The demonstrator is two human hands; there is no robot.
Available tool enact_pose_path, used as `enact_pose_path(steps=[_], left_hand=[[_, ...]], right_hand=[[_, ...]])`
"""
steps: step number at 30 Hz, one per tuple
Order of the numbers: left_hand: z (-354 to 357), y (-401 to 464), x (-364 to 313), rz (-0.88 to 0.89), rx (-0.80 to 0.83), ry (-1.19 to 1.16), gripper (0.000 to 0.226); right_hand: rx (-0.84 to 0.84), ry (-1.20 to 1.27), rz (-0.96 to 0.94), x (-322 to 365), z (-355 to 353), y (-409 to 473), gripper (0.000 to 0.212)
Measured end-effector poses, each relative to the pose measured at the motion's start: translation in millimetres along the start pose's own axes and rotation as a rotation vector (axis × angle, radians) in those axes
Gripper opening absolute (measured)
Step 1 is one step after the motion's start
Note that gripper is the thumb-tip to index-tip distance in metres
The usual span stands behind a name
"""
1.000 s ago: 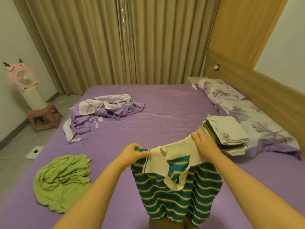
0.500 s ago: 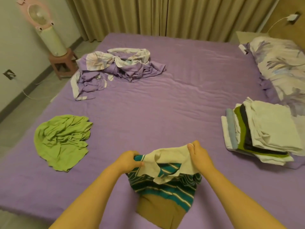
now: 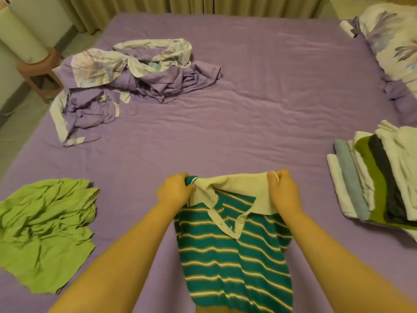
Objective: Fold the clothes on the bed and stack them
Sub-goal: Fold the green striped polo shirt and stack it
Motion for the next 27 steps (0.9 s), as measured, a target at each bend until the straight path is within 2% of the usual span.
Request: enact_pose_path(steps=[3,6,9,11,14,17,19,21,23,24,27], left_hand=[[35.2,32.3,-1.1,-0.013,-0.002,0.123,0.034],[72.4,38.3,-14.4,0.069,-0.092,0.207,0.036],[98.9,28.4,-48.8,0.247,-0.193,0.133,0.029],[118.3,21.8,-73.1,0.328,-0.101,0.009,0.028],[140.0,18.7,-98.9,0.180,0.104,-0.357,0.034],[143.2,28.7,-110.9,0.034,0.046,-0.516,0.052],[141.3,40.8,-114.3,0.032,0.015,-0.407,0.063],[138.9,50.1,-119.7,0.019,0.075,-0.302,0.054],[136.6,52.4,-130.9,0.025,0.138,-0.284,0.022],[134.4,52.3,-136.3,0.037,0.135,-0.308,0.015],[130.3,51.2,-155.3,0.008,0.178,-0.445,0.017]], right_hand=[[0.078,0.026,0.014,-30.2,32.3,19.0,0.016],[0.125,-0.057,0.024,-78.2,50.7,22.5,0.022],[0.139,-0.068,0.038,-119.3,49.7,21.4,0.029],[0.200,0.055,0.116,-134.7,44.7,18.6,0.038],[0.379,0.211,0.159,-146.9,42.0,13.1,0.054],[0.506,0.279,0.120,-154.1,40.5,11.8,0.043],[0.506,0.230,0.048,-154.7,38.9,15.2,0.025],[0.462,0.158,-0.018,-149.9,33.9,19.2,0.013],[0.424,0.061,-0.062,-147.8,24.6,23.6,0.016],[0.396,-0.012,-0.061,-147.7,18.4,25.7,0.018],[0.293,-0.319,-0.108,-147.5,-4.1,35.3,0.022]])
Point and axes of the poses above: each hand's wrist, its own y-axis towards the middle knuckle, its own z-axis out of the palm, x = y × z, the point moved 4 cm from there along y, towards the middle knuckle, and after that the axes turned 10 degrees about y, right-handed, at the moved point
